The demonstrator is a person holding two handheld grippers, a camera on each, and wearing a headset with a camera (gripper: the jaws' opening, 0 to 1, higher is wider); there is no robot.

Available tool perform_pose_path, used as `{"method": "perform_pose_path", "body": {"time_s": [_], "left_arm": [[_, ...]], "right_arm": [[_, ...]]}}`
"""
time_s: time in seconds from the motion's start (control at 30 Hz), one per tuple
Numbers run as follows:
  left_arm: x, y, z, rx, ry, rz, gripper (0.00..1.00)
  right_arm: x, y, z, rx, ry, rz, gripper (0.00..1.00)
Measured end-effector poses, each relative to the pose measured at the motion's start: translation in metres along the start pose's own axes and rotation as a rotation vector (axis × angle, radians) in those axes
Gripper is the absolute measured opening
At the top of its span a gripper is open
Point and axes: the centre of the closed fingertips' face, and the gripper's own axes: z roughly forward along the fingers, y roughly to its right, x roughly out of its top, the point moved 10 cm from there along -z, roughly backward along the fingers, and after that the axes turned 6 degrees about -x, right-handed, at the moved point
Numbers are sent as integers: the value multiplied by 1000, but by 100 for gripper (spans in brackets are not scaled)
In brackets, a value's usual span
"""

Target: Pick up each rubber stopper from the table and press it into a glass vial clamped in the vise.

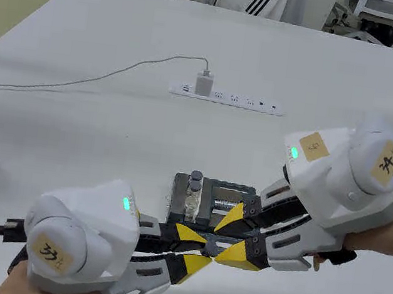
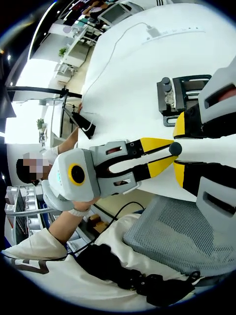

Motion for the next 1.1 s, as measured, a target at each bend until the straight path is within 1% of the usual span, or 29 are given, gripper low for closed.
{"method": "perform_pose_path", "body": {"time_s": [0.17, 0.23, 0.33, 0.5, 0.53, 0.57, 0.6, 0.7, 0.9, 1.1], "left_arm": [[2, 1, 0, -10, 9, 4, 5], [1, 2, 0, -10, 4, 16, 5], [1, 2, 0, -14, 7, 8, 5], [0, 3, 0, -17, 2, 6, 5], [1, 3, 0, -19, 9, 7, 5], [0, 4, 0, -22, -2, 11, 5], [0, 4, 0, -22, 0, 14, 5], [-1, 3, 0, -21, 4, -4, 5], [0, 2, 0, -16, 7, 3, 5], [1, 2, 1, -21, 10, 8, 5]], "right_arm": [[-2, -2, 2, 9, -13, -7, 12], [-2, -2, 3, 15, -18, -9, 11], [-3, -3, 5, 20, -32, -23, 11], [-2, -3, 7, 25, -35, -26, 11], [-1, -4, 8, 28, -36, -28, 10], [-1, -4, 8, 31, -39, -29, 10], [-1, -4, 8, 32, -41, -34, 10], [0, -3, 8, 28, -43, -32, 9], [1, -1, 7, 30, -48, -37, 10], [0, 0, 5, 25, -51, -26, 7]]}}
